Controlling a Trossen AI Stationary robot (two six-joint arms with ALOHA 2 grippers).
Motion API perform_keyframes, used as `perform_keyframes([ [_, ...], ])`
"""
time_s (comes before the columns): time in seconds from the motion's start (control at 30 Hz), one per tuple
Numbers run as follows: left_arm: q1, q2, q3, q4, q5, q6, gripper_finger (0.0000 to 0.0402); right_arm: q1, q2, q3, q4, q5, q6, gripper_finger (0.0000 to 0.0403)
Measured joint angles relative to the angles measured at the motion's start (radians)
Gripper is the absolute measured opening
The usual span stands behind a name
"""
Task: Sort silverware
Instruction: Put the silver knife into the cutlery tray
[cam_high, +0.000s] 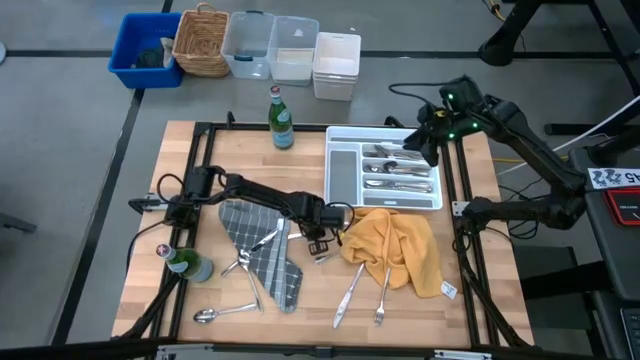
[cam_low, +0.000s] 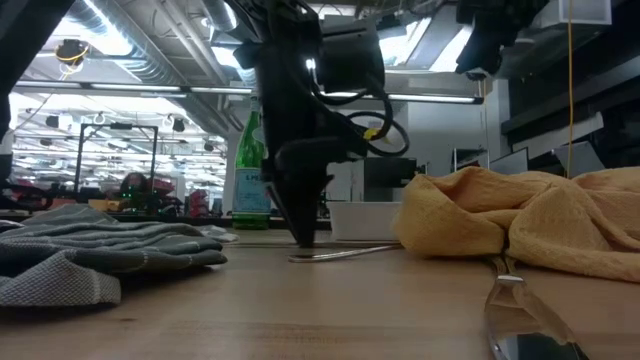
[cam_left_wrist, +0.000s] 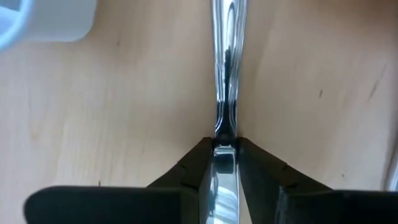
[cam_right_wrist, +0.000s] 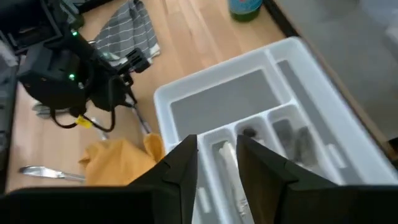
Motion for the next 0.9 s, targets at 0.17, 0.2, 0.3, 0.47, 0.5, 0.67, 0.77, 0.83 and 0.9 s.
perform_keyframes([
  [0.17, -0.008, 0.0, -0.001, -0.008, 0.001, 0.034, 0.0073, 0.0, -0.029, -0.107, 0.09, -0.094, 0.06, 0.0115],
  [0.2, -0.008, 0.0, -0.001, -0.006, 0.0, 0.039, 0.0073, 0.0, -0.044, -0.138, 0.13, -0.104, 0.086, 0.0115],
  [0.3, -0.006, -0.001, -0.002, 0.001, -0.025, 0.038, 0.0074, 0.0, -0.1, -0.236, 0.253, -0.108, 0.199, 0.0115],
  [0.47, 0.004, 0.0, 0.015, -0.004, -0.024, 0.06, 0.0074, 0.0, -0.195, -0.363, 0.329, -0.085, 0.311, 0.0115],
  [0.5, 0.005, 0.001, 0.022, -0.003, -0.02, 0.068, 0.0074, 0.0, -0.212, -0.38, 0.33, -0.082, 0.318, 0.0115],
  [0.67, 0.015, 0.003, 0.042, -0.01, -0.019, 0.101, 0.0077, 0.0, -0.267, -0.441, 0.33, -0.074, 0.339, 0.0115],
  [0.77, 0.019, 0.003, 0.043, -0.009, -0.019, 0.083, 0.0095, 0.0, -0.283, -0.458, 0.331, -0.051, 0.34, 0.0115],
  [0.83, 0.022, 0.003, 0.044, -0.005, -0.021, 0.082, 0.0114, 0.0, -0.287, -0.466, 0.331, -0.03, 0.34, 0.0115],
  [0.9, 0.022, 0.003, 0.044, -0.003, -0.025, 0.086, 0.0133, 0.0, -0.287, -0.472, 0.332, -0.013, 0.34, 0.0115],
])
